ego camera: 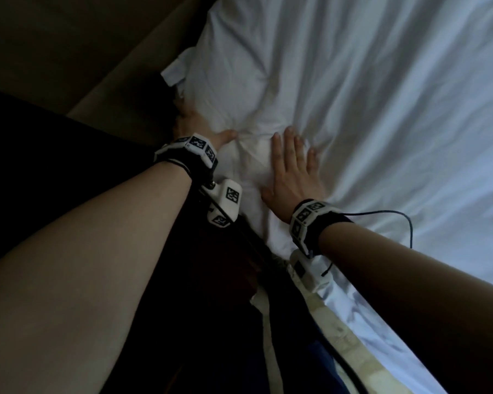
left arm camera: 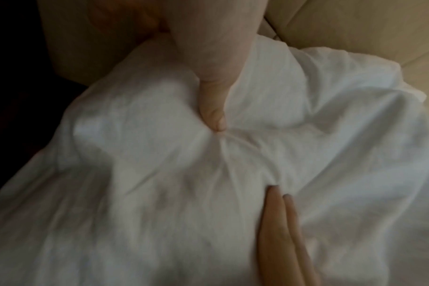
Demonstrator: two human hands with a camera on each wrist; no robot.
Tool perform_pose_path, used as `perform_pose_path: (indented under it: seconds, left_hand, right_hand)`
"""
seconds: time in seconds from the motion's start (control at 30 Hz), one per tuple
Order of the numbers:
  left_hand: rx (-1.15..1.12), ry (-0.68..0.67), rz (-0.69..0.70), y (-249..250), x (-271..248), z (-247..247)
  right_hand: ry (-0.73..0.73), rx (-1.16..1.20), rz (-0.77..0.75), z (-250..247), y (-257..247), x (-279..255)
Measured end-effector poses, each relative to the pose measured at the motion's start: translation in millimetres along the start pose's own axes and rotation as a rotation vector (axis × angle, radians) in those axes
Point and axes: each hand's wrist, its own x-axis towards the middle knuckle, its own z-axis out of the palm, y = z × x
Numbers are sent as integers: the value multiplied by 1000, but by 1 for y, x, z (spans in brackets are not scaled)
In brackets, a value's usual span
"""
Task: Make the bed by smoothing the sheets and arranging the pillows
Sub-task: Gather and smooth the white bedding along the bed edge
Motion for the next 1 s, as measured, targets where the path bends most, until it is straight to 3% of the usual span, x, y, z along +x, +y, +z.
perform_pose_path:
  seconds: [0.2, 0.43, 0.63, 0.83, 1.0]
  left_hand:
    - [64, 61, 78, -10, 2, -10]
    - [365, 187, 424, -26, -23, -24]
    - [582, 99, 574, -48, -32, -62]
    - [746, 167, 544, -86, -53, -121]
    - [764, 132, 454, -115, -61, -126]
  right_hand:
    - [6, -14, -2, 4, -7, 6]
    - [82, -83, -141, -3, -22, 10]
    - [59, -179, -199, -3, -50, 17]
    - [76, -118, -250, -15, -123, 13]
    - [24, -83, -295, -2, -148, 7]
